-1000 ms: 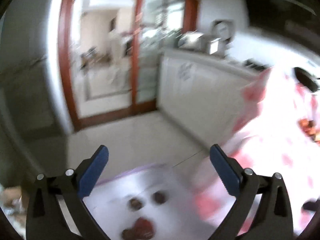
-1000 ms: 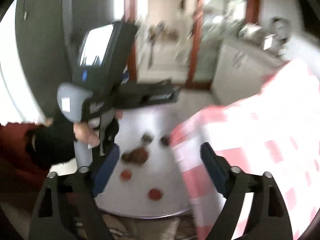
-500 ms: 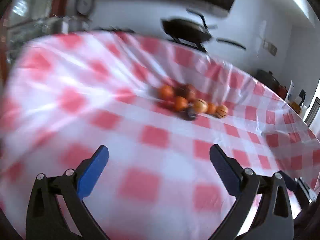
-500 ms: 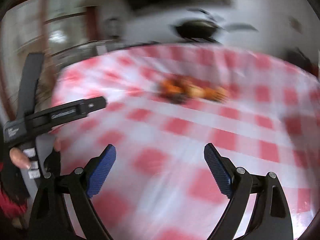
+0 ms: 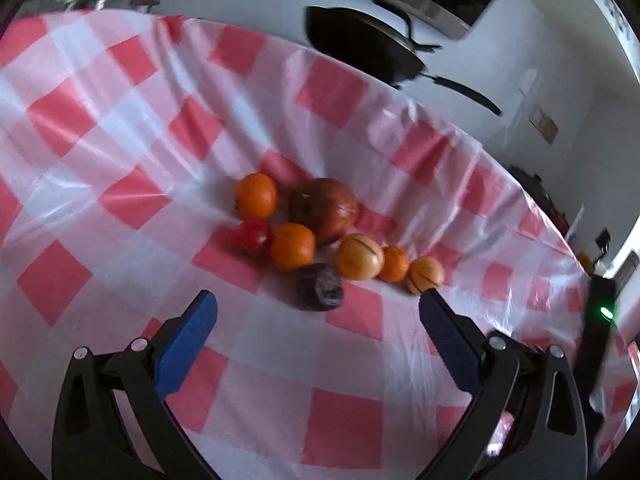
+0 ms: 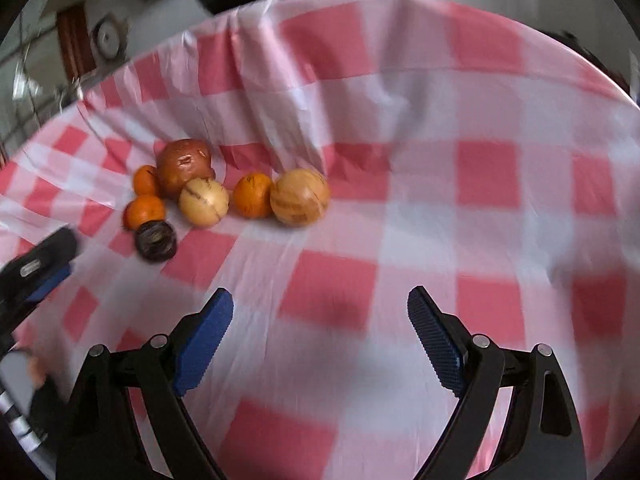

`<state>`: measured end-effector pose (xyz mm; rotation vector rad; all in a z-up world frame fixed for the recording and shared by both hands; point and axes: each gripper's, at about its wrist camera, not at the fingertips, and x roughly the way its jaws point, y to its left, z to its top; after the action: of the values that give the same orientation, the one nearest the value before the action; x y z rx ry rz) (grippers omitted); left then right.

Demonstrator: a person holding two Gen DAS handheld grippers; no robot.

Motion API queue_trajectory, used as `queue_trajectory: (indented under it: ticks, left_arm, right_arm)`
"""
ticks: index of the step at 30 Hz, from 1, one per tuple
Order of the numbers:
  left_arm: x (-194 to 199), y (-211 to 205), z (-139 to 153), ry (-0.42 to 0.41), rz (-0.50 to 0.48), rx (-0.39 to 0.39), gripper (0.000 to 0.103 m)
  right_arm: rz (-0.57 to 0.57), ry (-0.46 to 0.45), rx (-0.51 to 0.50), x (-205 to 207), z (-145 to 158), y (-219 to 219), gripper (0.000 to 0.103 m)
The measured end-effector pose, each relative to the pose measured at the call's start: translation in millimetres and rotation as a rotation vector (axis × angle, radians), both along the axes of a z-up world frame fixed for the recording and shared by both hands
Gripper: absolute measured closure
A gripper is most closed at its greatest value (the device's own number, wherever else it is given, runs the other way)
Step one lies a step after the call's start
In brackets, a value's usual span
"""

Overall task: Organize fruits
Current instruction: 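Grasp a dark mangosteen with the left tool while the right tool grasps a striped yellow melon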

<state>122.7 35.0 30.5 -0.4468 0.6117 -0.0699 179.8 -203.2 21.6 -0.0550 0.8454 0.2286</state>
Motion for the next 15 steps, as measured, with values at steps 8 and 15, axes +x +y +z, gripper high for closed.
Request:
queue_trajectory:
  ticks: [8,15]
  left_arm:
    - [5,3,-6,0.025,-0.018,-0.024,0.002]
    - [4,-4,-6,0.03,-0.028,0.021,0.002]
  right_arm:
    - [0.074,0.069,-0.078,69,-15,16,0.03]
    - [0.08,0.064,0.005,52,-10,12,0.059]
